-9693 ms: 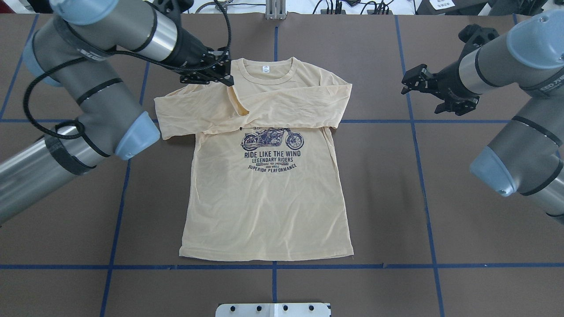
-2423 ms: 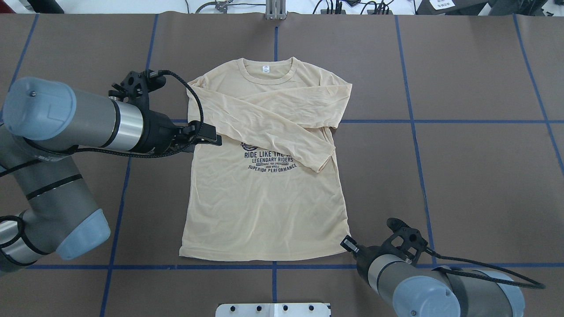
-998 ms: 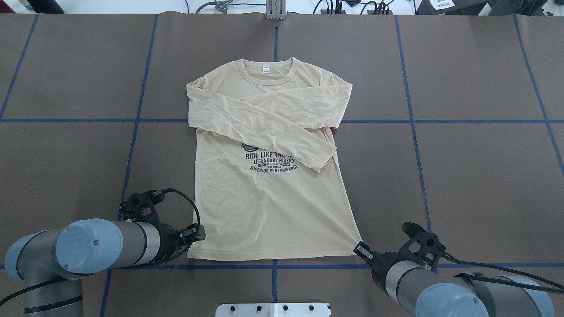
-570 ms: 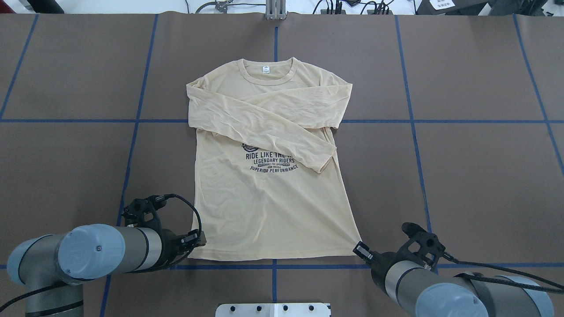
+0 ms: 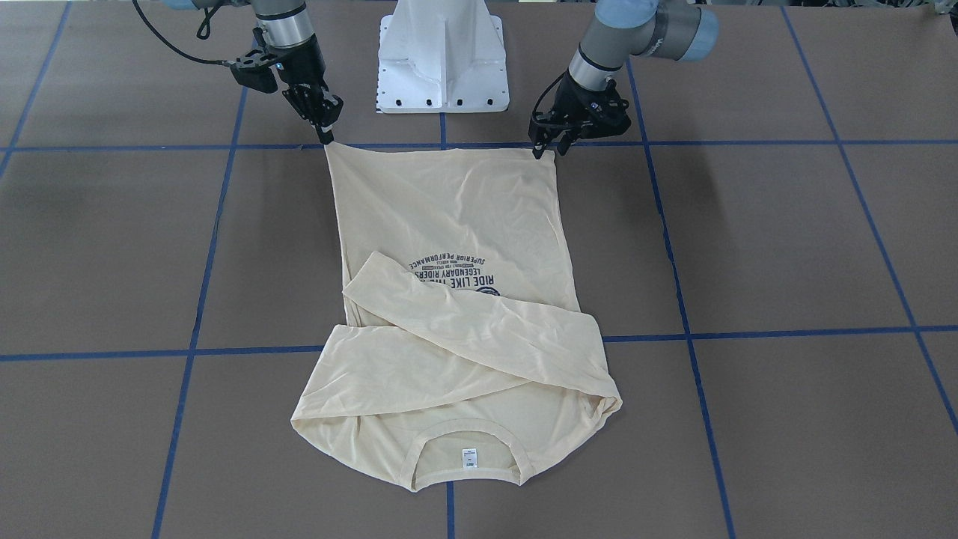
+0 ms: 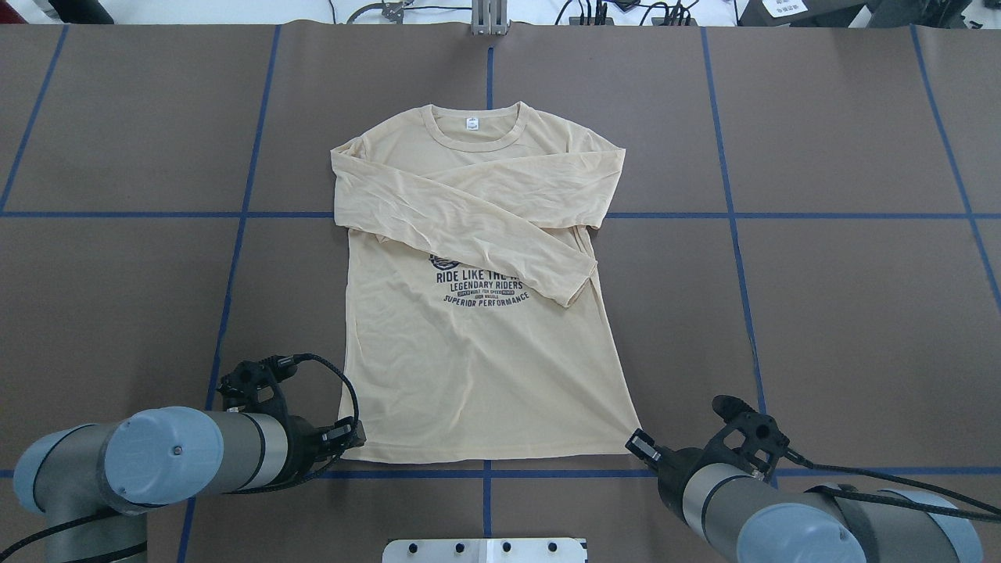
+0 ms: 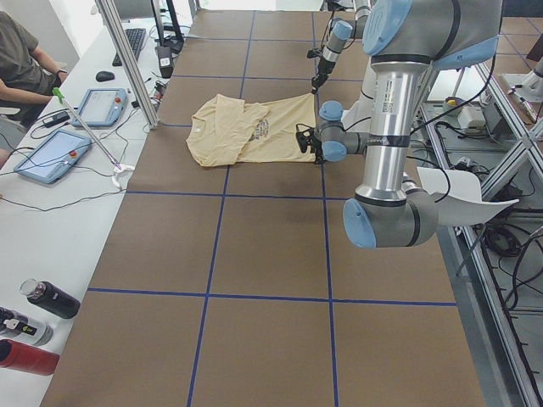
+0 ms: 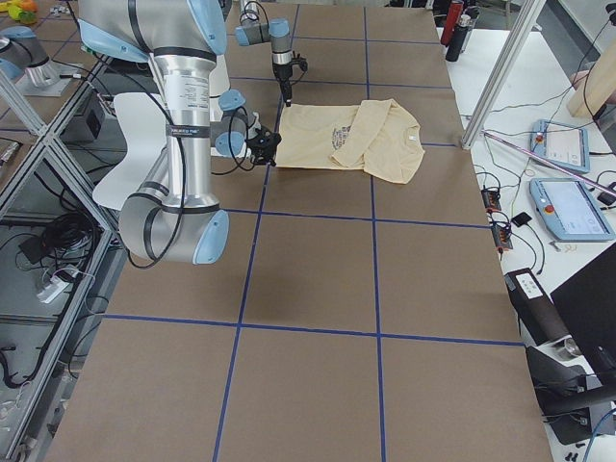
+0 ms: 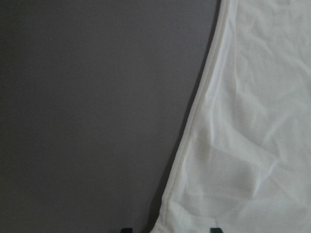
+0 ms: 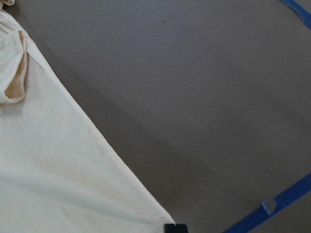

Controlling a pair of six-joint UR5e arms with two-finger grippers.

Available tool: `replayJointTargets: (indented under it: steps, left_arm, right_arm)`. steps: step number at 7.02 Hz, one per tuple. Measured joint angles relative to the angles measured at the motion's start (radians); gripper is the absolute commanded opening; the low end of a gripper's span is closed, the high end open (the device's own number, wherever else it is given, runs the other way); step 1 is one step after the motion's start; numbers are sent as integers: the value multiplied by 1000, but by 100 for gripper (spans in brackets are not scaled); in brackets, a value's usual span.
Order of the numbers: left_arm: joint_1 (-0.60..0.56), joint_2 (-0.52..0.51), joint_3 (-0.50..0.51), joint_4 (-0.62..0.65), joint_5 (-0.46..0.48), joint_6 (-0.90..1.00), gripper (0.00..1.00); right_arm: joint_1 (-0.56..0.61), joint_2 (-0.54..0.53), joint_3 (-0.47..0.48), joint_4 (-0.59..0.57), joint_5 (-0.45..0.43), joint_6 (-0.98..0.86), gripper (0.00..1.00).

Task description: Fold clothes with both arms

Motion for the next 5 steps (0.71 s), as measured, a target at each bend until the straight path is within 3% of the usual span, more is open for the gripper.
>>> replayJointTargets:
  steps: [1,2,3,5]
  left_arm:
    - [7,1,1,0,0,-9,52]
    - [12,2,3,0,0,-13,8]
    - [14,3,3,0,0,-15,0]
    - [14,4,1,0,0,-14,0]
  right_arm:
    - [0,0,0,0,-1,0,0]
    - [0,-1,0,0,-1,0,0]
    - [0,-1,0,0,-2,0,0]
    - [1,-2,1,0,-3,0,0]
